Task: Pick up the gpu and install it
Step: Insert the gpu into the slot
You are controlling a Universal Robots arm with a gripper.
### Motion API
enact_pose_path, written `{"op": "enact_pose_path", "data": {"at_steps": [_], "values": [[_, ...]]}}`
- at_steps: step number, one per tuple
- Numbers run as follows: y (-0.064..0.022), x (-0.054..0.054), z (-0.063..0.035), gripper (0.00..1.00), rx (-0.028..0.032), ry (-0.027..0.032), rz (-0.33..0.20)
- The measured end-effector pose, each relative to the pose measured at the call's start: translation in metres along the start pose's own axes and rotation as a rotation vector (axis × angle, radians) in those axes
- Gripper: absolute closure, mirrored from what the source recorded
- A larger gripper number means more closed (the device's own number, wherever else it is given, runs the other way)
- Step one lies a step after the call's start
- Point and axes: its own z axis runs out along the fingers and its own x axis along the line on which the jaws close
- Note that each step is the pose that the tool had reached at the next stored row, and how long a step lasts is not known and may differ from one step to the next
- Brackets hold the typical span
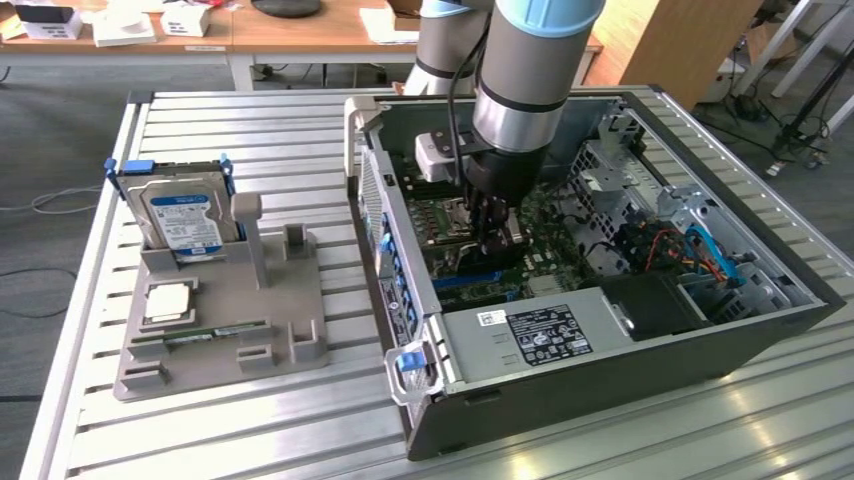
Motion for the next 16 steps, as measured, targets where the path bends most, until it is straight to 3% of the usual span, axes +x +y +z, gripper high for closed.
{"op": "enact_pose_path", "data": {"at_steps": [8,16], "values": [[0.0,0.0,0.0003,0.73,0.0001,-0.0001,0.0],[-0.0001,0.0,0.0002,0.73,-0.0061,-0.0002,0.0]]}}
